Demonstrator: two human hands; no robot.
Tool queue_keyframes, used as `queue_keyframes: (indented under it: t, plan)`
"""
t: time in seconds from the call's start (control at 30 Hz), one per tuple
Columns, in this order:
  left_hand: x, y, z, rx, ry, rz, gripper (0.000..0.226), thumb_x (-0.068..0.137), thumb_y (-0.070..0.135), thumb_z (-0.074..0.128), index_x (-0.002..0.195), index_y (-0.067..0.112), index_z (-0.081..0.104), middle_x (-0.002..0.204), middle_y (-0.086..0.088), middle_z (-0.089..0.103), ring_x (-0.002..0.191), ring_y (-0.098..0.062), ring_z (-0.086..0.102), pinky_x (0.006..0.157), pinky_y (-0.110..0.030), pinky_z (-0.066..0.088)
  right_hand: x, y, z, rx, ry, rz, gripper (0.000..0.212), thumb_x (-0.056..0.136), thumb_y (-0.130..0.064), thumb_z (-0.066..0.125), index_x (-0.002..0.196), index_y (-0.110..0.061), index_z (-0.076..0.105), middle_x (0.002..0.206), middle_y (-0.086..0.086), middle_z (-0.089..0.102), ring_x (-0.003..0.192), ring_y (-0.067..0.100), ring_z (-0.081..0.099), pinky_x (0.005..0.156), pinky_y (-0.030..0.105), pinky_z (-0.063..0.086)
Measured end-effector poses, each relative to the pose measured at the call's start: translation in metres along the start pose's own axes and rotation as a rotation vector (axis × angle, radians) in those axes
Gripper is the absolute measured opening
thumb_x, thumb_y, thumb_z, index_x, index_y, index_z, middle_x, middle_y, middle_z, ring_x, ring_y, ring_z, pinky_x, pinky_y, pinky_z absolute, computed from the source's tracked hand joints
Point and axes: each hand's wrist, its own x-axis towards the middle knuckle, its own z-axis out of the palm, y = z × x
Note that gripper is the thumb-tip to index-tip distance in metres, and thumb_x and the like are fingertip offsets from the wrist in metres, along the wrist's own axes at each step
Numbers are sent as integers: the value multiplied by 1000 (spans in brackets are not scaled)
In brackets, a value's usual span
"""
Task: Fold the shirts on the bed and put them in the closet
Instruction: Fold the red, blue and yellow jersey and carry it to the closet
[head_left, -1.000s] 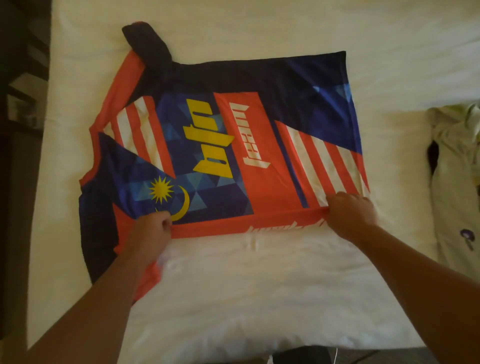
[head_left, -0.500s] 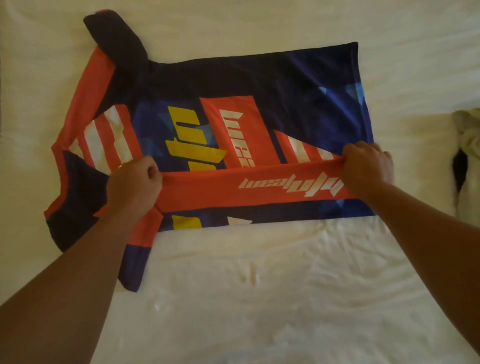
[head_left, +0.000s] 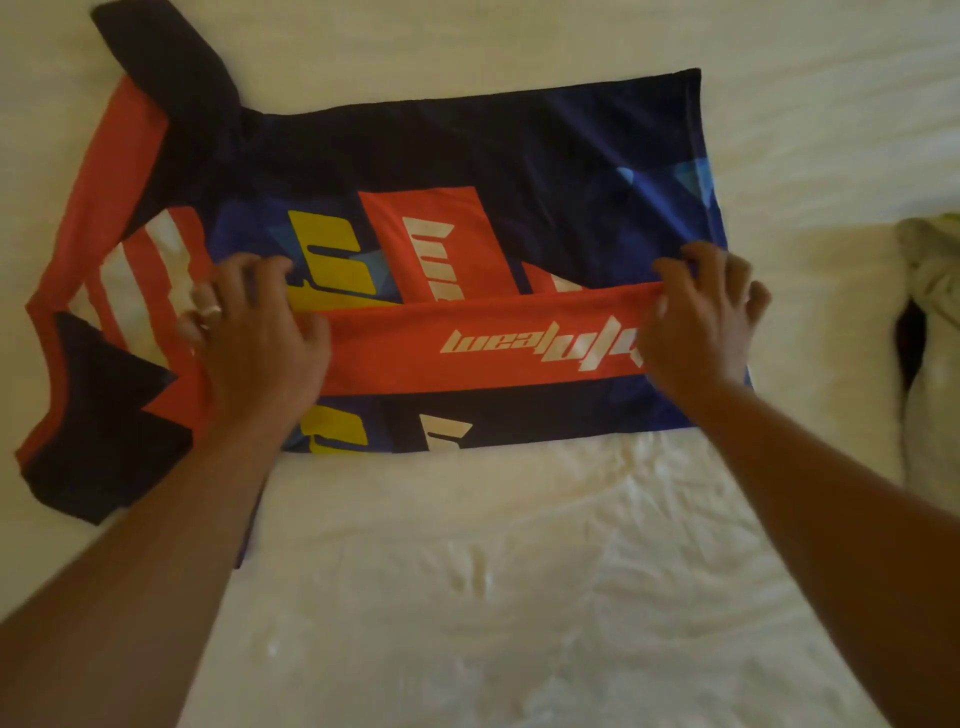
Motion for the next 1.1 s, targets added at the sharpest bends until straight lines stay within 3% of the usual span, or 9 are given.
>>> queue_keyframes:
  t: [0.07,0.13,0.23,0.37,0.53,0.67,0.83,1.0,1.1]
  plan:
    - [-30,19,12,-3,-56,121,49,88,32,58,135,20,50,147,-11,44,132,-40,41,100,-56,34,-25,-14,9,90,27,-96,32,85,-21,53,114,-10,63,134,17,55,118,41,50,98,55,36]
    - [-56,29,30,57,-208,193,61,94,49,46,149,21,41,158,-13,35,141,-42,33,103,-59,32,-45,-25,20,108,-103,-169,41,95,-32,45,129,-12,58,146,17,48,131,41,44,102,59,36]
    - [-71,25,55,104,-339,155,78,96,67,27,162,27,16,170,-13,9,153,-42,13,113,-64,24,-57,-8,34,24,-275,-141,63,102,-55,22,160,-28,21,168,10,11,153,34,12,117,58,18]
    - [-73,19,70,100,-364,145,82,93,74,15,162,32,3,171,-9,-5,156,-39,1,117,-63,15,-51,39,39,-43,-301,-81,74,97,-70,10,161,-34,-4,169,6,-7,156,29,-4,122,55,6]
    - [-69,22,54,69,-398,138,81,96,72,30,162,33,4,171,-7,-5,156,-36,-2,119,-62,10,-42,45,24,-73,-290,13,79,97,-69,16,162,-26,5,169,11,-4,155,32,-1,121,57,11]
    - [-89,4,14,37,-181,170,74,88,41,67,152,20,37,162,-15,29,146,-42,26,111,-62,25,-53,7,-1,-110,-295,10,74,100,-55,38,160,-20,13,168,14,-2,155,35,-1,120,59,10]
    - [-127,-45,-5,57,-84,42,72,73,37,67,141,18,50,145,-15,46,125,-38,41,95,-55,36,-80,-74,-12,-41,-370,-147,56,93,-31,58,143,-15,39,157,12,32,144,35,28,115,56,28]
    - [-153,-110,-17,69,-188,-130,79,66,38,75,137,13,50,129,-19,51,114,-41,49,85,-53,42,-117,-191,7,57,-328,-358,41,81,-17,65,120,-9,59,135,13,54,120,38,50,97,52,43]
    - [-150,-137,-16,43,-209,-32,40,69,27,70,103,7,64,95,-18,57,86,-42,59,68,-47,46,-129,-245,20,37,-323,-447,41,75,-14,67,116,-7,63,130,17,57,112,41,54,87,50,47]
